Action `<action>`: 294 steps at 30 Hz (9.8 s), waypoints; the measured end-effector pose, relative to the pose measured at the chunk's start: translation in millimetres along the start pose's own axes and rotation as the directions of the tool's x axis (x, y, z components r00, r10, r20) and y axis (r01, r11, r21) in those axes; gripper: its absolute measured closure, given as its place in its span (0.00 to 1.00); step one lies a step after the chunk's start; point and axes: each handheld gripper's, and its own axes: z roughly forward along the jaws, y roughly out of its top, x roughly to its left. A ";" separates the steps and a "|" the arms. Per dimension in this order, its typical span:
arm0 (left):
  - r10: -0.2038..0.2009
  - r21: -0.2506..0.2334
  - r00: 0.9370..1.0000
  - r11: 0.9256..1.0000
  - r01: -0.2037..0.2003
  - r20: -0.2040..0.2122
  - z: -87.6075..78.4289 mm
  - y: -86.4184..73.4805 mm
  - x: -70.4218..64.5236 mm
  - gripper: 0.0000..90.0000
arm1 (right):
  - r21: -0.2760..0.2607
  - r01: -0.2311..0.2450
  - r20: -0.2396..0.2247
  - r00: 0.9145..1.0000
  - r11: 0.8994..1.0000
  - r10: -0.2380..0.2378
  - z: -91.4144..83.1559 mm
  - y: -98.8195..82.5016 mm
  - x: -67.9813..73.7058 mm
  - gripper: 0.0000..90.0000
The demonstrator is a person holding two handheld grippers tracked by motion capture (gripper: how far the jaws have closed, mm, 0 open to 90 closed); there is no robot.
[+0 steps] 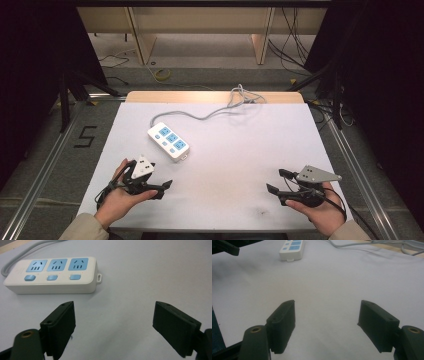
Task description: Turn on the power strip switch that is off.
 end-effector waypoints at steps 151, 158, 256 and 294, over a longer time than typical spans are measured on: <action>-0.050 0.136 0.972 0.987 0.083 -0.228 56.5 68.4 103.4 1.00 | 0.020 -0.010 -0.001 1.000 1.000 0.010 3.2 -1.9 0.0 0.33; -0.053 0.135 0.972 0.987 0.086 -0.231 58.6 69.9 105.3 1.00 | 0.019 -0.010 -0.001 1.000 1.000 0.010 3.5 -1.9 -0.2 0.33; -0.005 0.268 0.979 0.962 0.061 -0.205 104.8 77.7 121.0 1.00 | 0.044 -0.015 -0.016 1.000 0.999 0.016 5.0 -4.7 1.3 0.33; 0.000 0.303 0.979 0.951 0.063 -0.202 107.3 78.6 120.8 1.00 | 0.050 -0.013 -0.022 1.000 0.999 0.015 5.0 -5.2 2.0 0.33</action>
